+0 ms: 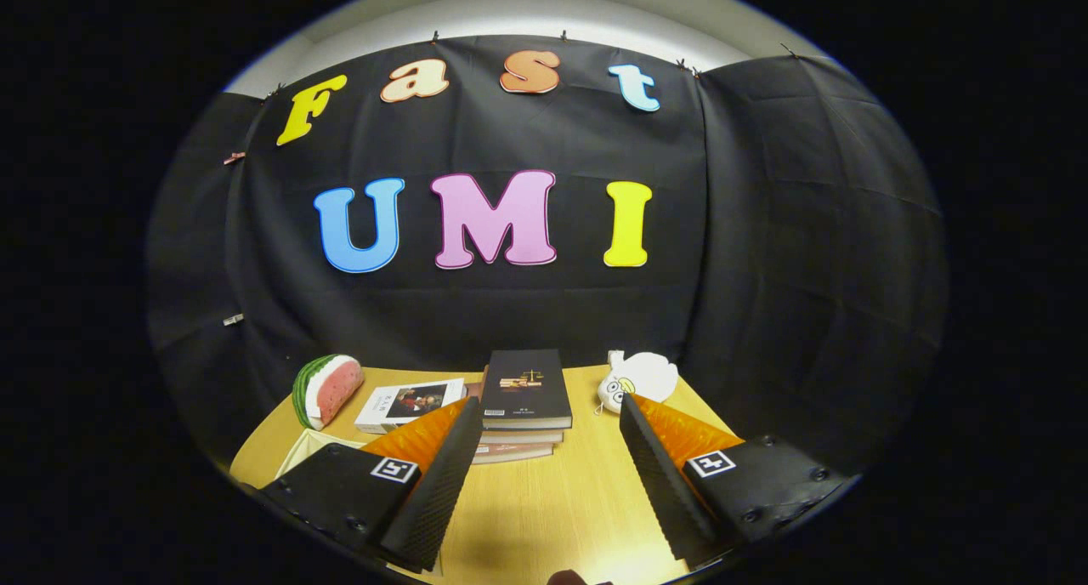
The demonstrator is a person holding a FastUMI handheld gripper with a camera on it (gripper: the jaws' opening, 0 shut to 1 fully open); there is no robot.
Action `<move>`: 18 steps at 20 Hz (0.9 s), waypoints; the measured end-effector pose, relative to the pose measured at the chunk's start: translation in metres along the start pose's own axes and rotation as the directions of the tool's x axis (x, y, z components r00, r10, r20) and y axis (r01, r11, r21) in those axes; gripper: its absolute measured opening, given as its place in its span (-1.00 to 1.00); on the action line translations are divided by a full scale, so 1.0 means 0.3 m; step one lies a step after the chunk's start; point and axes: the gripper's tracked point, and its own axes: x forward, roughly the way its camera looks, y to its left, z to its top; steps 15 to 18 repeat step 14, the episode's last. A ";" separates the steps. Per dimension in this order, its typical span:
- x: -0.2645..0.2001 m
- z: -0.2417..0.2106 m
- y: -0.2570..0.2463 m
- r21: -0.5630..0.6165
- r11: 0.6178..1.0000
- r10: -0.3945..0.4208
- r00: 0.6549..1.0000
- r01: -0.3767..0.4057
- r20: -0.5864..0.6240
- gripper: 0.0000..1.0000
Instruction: Open the storage box then place both shoes into the box .Put the left shoe in first, then the right shoe, with the right side of both shoes facing outward in a uniform manner.
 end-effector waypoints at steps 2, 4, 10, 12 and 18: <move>-0.001 0.011 -0.021 -0.012 1.000 0.005 1.000 -0.005 0.017 0.97; -0.001 0.008 -0.028 -0.026 1.000 0.017 1.000 -0.017 0.021 0.97; 0.024 0.009 -0.022 -0.049 0.998 0.047 0.999 -0.046 0.020 0.97; 0.031 0.003 -0.015 -0.052 0.997 0.057 0.998 -0.056 0.015 0.97; 0.033 0.002 -0.007 -0.060 0.996 0.067 0.998 -0.066 0.013 0.97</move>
